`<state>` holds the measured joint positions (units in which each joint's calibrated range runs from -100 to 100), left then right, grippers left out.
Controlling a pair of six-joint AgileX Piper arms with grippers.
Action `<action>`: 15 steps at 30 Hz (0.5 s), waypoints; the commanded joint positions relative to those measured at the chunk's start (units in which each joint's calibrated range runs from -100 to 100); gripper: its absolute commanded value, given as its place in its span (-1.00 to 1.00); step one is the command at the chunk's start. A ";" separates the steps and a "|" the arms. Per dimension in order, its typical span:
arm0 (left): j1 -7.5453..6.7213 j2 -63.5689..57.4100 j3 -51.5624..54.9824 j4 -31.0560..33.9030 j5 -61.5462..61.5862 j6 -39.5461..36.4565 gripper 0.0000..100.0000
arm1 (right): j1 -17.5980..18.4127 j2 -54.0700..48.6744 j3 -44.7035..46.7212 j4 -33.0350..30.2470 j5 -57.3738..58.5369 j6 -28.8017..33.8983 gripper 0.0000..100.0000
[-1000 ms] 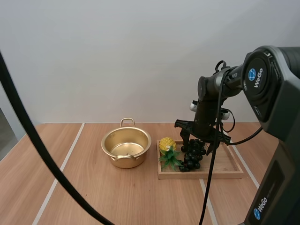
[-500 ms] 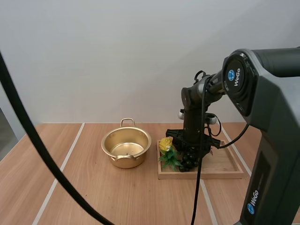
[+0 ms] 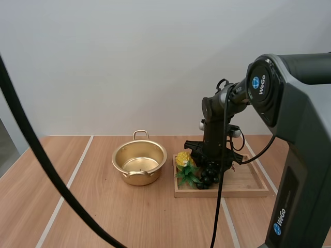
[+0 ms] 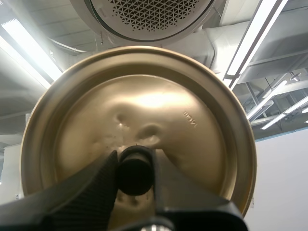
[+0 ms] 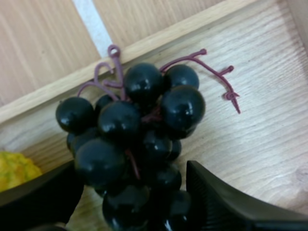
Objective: Open the pot, put the grape inside, and close it
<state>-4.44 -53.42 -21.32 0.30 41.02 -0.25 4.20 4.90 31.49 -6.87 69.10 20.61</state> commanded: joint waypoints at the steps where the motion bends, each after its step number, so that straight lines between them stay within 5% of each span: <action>1: -0.22 -0.04 -0.18 0.86 -2.44 0.02 -1.00 | -0.61 -0.31 0.24 0.78 -0.76 0.36 1.00; 15: -0.22 -0.04 -0.18 0.86 -2.44 0.02 -1.00 | -1.61 1.53 0.24 1.70 -1.98 0.36 1.00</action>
<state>-4.44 -53.42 -21.32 0.30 41.02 -0.25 2.79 6.77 31.49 -5.27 67.89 20.72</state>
